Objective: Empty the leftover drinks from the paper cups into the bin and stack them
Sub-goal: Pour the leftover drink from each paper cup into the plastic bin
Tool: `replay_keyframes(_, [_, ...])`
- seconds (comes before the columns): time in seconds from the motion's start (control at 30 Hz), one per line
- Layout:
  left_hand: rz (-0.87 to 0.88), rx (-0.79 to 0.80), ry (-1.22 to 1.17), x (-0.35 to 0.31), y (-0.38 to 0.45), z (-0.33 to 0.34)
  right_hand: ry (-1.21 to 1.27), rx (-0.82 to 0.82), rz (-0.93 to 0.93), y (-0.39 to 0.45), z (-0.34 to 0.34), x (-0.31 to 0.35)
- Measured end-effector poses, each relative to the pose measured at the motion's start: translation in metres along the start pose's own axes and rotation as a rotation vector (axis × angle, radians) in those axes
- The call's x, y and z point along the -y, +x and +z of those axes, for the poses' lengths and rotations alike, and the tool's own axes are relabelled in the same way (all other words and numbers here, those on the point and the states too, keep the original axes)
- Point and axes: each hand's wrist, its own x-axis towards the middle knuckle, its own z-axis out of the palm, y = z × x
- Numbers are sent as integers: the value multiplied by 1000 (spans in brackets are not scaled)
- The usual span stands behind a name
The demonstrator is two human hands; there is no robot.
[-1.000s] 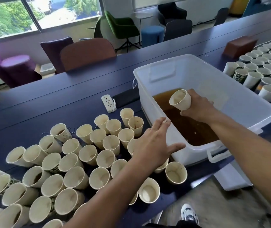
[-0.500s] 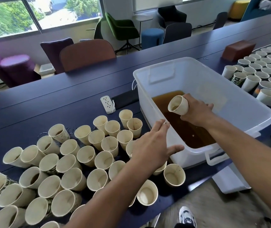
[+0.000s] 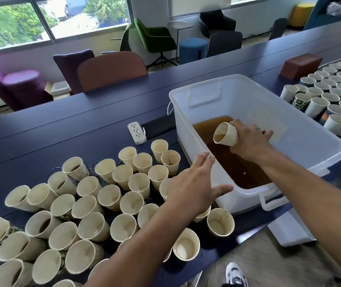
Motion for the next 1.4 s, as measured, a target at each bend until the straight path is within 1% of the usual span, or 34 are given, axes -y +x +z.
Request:
replay_keyframes(0.67, [-1, 8, -27, 0, 0, -1, -50, -117, -102, -3, 3, 3])
replay_keyframes(1.4, [-2, 7, -36, 2, 1, 3, -152, -179, -174, -7, -1, 5])
